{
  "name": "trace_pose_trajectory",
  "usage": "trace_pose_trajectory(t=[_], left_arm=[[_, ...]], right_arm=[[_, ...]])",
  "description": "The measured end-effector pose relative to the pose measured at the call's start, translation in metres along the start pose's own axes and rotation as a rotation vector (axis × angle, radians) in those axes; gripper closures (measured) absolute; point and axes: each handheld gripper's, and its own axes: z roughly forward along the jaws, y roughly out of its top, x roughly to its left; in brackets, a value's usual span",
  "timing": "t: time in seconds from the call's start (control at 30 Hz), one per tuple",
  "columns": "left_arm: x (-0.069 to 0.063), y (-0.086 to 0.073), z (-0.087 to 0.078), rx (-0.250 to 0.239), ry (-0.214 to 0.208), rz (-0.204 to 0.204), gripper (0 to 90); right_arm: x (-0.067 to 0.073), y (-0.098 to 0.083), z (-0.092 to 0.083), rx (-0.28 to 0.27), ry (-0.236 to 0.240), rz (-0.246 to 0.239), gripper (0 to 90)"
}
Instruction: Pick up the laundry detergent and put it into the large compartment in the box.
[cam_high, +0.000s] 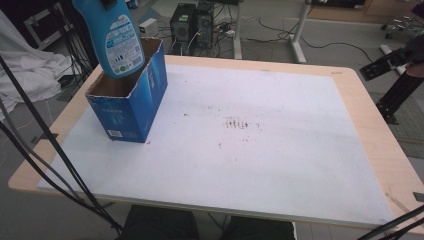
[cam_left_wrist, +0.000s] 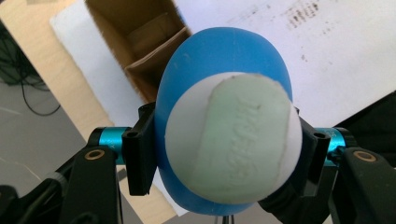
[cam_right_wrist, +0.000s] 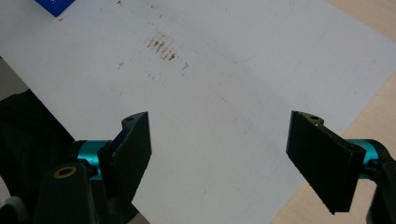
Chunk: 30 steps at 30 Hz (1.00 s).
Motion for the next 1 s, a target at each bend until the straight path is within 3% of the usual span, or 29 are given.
trace_pose_trajectory(t=[0.3, 0.73, 1.0], left_arm=[[0.013, -0.011, 0.006, 0.003, 0.014, -0.048, 37.7], [0.019, -0.008, 0.025, 0.025, 0.005, -0.052, 37.7], [0.019, -0.002, 0.046, 0.051, 0.011, -0.029, 37.7]], right_arm=[[-0.009, 0.004, 0.003, -0.011, 0.009, 0.006, 21.6], [-0.012, 0.005, 0.01, -0.008, 0.021, 0.009, 21.6], [-0.015, 0.001, 0.008, -0.016, 0.017, 0.018, 21.6]])
